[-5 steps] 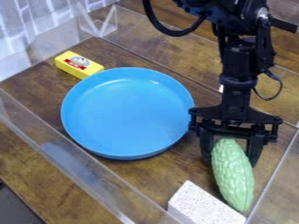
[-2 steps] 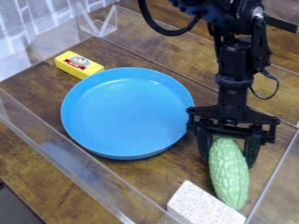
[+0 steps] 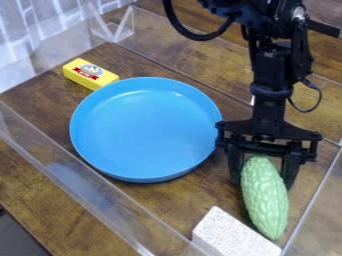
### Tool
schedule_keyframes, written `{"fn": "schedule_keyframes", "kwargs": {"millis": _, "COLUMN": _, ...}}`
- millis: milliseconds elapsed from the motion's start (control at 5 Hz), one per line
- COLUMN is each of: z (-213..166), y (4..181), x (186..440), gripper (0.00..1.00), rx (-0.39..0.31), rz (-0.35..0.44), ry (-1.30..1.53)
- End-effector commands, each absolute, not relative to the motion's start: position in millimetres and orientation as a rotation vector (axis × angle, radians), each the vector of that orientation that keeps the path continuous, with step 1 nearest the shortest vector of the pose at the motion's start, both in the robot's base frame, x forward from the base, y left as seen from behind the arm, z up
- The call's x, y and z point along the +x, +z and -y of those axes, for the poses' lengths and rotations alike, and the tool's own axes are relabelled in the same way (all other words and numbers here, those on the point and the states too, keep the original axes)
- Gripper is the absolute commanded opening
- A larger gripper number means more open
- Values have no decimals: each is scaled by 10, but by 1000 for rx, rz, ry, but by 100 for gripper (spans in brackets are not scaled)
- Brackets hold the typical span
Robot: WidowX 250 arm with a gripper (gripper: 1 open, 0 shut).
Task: Put the green object in the blue tray
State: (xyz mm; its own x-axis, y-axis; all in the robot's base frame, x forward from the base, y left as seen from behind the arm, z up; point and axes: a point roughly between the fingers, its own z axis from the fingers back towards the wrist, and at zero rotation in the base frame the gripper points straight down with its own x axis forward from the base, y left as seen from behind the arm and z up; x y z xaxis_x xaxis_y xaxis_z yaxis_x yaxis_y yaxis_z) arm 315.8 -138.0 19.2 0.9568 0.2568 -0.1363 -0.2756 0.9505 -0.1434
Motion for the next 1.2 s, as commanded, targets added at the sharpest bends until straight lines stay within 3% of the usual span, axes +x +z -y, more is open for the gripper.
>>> {"fn": "schedule_keyframes", "kwargs": {"millis": 0, "z": 1471, "y": 202, "x": 3188, "gripper": 0, "rx": -164, "rz": -110, "ry": 281}}
{"fn": "schedule_keyframes", "kwargs": {"millis": 800, "z": 1316, "y": 258, "x": 3341, "gripper": 0, "rx": -172, "rz": -102, "ry": 402}}
{"fn": "schedule_keyframes", "kwargs": {"millis": 1000, "z": 1322, "y": 293, "x": 3270, "gripper": 0, "rx": -171, "rz": -102, "ry": 400}}
